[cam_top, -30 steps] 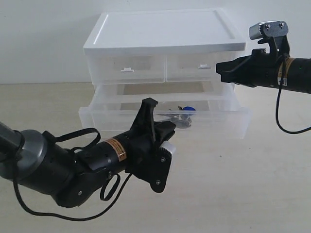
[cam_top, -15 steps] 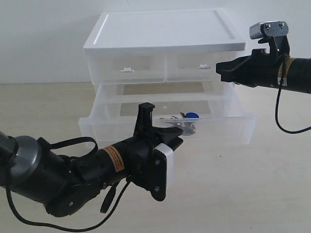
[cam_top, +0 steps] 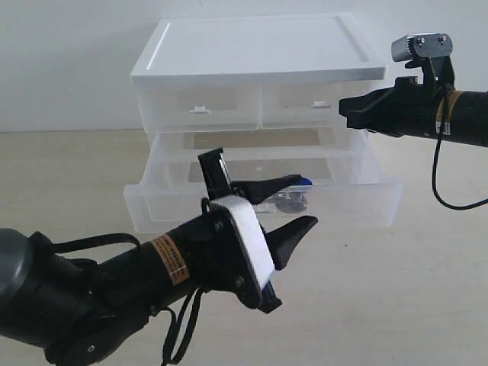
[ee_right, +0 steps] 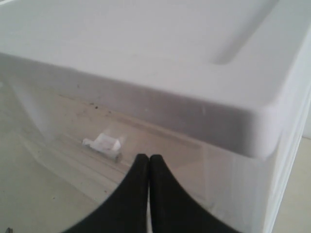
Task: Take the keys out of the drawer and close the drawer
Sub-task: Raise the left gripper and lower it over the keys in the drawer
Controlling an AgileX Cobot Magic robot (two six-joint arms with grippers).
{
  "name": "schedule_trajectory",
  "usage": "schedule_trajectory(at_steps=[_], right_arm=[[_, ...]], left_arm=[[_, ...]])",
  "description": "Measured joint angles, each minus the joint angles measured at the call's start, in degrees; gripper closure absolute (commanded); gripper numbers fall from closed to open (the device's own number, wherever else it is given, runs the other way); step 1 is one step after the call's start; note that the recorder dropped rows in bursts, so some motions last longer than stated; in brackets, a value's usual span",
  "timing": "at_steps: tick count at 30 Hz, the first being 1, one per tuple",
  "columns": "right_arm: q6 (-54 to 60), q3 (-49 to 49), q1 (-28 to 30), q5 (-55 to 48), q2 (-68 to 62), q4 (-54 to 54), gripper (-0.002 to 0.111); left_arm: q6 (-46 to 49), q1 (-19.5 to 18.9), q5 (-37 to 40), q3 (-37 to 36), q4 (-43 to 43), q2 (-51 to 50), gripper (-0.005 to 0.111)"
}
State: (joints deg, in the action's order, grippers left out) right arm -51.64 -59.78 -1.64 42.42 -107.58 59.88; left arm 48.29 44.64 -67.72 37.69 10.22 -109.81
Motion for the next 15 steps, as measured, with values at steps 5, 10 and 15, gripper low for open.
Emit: schedule_trajectory(at_steps=[5,10,15], right_arm=[[0.0,0.0,0.0,-0.08,0.0,0.0,0.108],[0.0,0.0,0.0,-0.08,0.0,0.0,0.108],[0.0,0.0,0.0,-0.08,0.0,0.0,0.108]], left_arm=[[-17.27,0.48,19.66,6.79,-1.83,9.33,0.061],[-29.54,0.48,61.49,25.97,-2.71,12.59,0.061],[-34.78,0.36,86.71,42.13,-3.15,8.39,0.061]])
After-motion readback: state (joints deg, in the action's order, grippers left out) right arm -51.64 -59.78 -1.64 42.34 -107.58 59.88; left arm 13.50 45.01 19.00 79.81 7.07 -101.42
